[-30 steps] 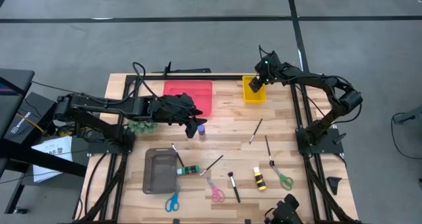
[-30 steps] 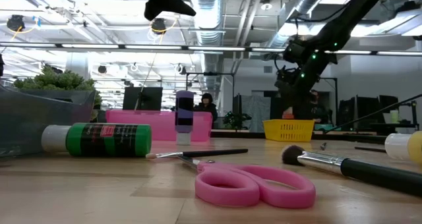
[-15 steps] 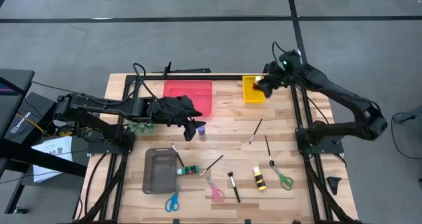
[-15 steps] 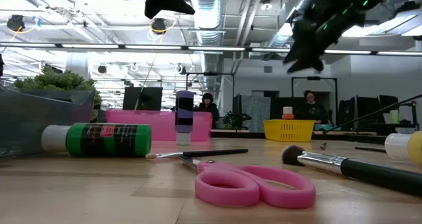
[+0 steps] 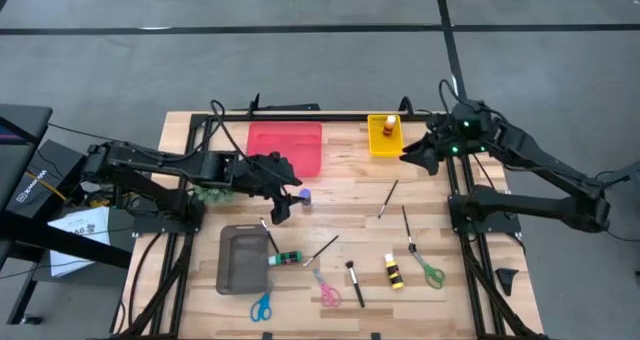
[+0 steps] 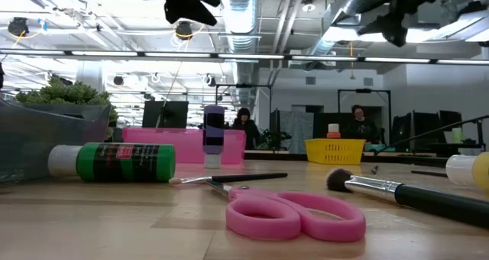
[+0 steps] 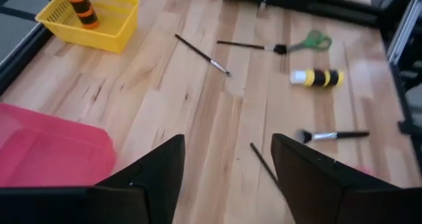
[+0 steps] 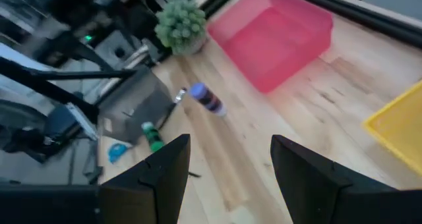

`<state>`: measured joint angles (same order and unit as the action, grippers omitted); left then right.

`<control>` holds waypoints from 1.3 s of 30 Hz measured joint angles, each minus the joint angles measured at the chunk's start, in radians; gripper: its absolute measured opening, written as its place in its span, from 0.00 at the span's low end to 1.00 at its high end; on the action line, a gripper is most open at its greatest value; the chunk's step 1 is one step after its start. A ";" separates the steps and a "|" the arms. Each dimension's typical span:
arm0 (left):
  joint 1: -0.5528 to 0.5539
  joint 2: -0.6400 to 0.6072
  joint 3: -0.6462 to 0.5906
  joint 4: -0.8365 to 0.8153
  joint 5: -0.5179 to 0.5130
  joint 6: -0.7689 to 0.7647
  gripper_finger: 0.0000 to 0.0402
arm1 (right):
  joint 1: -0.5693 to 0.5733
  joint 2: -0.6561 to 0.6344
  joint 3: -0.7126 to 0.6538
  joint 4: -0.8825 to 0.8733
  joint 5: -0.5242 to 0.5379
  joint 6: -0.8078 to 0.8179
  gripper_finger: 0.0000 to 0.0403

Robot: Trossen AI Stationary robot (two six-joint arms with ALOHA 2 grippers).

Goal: Pick & Place Paint Supplies
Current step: Put the blue paint bottle into the yellow bin

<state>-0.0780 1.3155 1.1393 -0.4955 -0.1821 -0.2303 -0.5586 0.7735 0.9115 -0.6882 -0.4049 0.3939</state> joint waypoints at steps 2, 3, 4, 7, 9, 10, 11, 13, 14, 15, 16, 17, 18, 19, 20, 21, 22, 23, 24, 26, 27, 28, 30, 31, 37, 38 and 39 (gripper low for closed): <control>0.002 0.024 0.000 0.002 0.014 0.030 0.61 | 0.019 -0.016 0.000 0.000 0.023 0.029 0.51; 0.006 0.041 0.001 0.011 0.020 0.041 0.63 | 0.027 -0.022 0.000 0.000 0.037 0.042 0.51; 0.007 0.061 0.001 0.008 0.031 0.050 0.65 | 0.034 -0.027 0.000 -0.001 0.044 0.054 0.51; 0.015 0.130 0.000 0.000 0.044 0.096 0.73 | 0.050 -0.030 0.000 0.014 0.048 0.084 0.51; 0.026 0.168 0.000 -0.001 0.042 0.133 0.76 | 0.058 -0.028 0.000 0.022 0.048 0.096 0.51; 0.032 0.186 0.000 -0.003 0.037 0.154 0.77 | 0.062 -0.029 0.000 0.029 0.048 0.099 0.51; 0.042 0.202 0.000 -0.004 0.032 0.177 0.78 | 0.065 -0.029 0.000 0.035 0.051 0.104 0.51; 0.062 0.231 0.000 -0.004 0.032 0.209 0.79 | 0.072 -0.028 0.000 0.038 0.063 0.109 0.51; 0.072 0.245 0.000 -0.003 0.032 0.221 0.79 | 0.076 -0.028 0.000 0.038 0.069 0.112 0.51; 0.081 0.256 0.000 -0.007 0.032 0.228 0.79 | 0.079 -0.028 0.000 0.038 0.071 0.112 0.51; 0.089 0.266 0.000 -0.010 0.032 0.232 0.79 | 0.082 -0.028 0.000 0.038 0.073 0.112 0.51; 0.097 0.274 0.000 -0.008 0.032 0.233 0.78 | 0.082 -0.028 0.000 0.038 0.073 0.112 0.51; 0.105 0.280 0.000 -0.006 0.032 0.234 0.78 | 0.082 -0.028 0.000 0.038 0.074 0.115 0.51; 0.113 0.287 0.000 -0.006 0.036 0.234 0.77 | 0.082 -0.028 0.000 0.038 0.074 0.120 0.51; 0.121 0.292 -0.002 -0.006 0.053 0.234 0.77 | 0.082 -0.028 0.000 0.038 0.074 0.122 0.51; 0.129 0.295 -0.010 -0.003 0.073 0.234 0.76 | 0.082 -0.028 0.000 0.038 0.074 0.123 0.51; 0.135 0.301 -0.015 -0.005 0.093 0.233 0.76 | 0.082 -0.028 0.000 0.038 0.074 0.123 0.51; 0.139 0.304 -0.024 -0.002 0.107 0.234 0.75 | 0.082 -0.028 0.000 0.038 0.074 0.123 0.51; 0.141 0.305 -0.037 -0.003 0.118 0.234 0.75 | 0.081 -0.028 0.000 0.038 0.074 0.123 0.51; 0.142 0.305 -0.063 0.020 0.122 0.229 0.75 | 0.081 -0.028 0.000 0.038 0.074 0.123 0.51; 0.141 0.303 -0.072 0.031 0.123 0.226 0.75 | 0.081 -0.029 0.000 0.038 0.074 0.123 0.51; 0.141 0.297 -0.081 0.033 0.123 0.223 0.75 | 0.081 -0.029 0.000 0.038 0.074 0.123 0.51; 0.141 0.292 -0.089 0.039 0.124 0.222 0.75 | 0.081 -0.030 0.000 0.038 0.074 0.123 0.51; 0.141 0.293 -0.093 0.047 0.124 0.221 0.75 | 0.081 -0.029 0.000 0.038 0.074 0.123 0.51; 0.147 0.294 -0.112 0.103 0.126 0.207 0.73 | 0.081 -0.030 0.000 0.038 0.078 0.123 0.51; 0.150 0.294 -0.118 0.111 0.126 0.203 0.72 | 0.081 -0.030 0.000 0.038 0.081 0.123 0.51; 0.152 0.294 -0.125 0.119 0.126 0.199 0.71 | 0.081 -0.030 0.000 0.038 0.086 0.123 0.51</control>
<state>0.0741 1.6093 1.0142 -0.3767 -0.0563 -0.0316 -0.4778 0.7437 0.9115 -0.6503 -0.3192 0.5166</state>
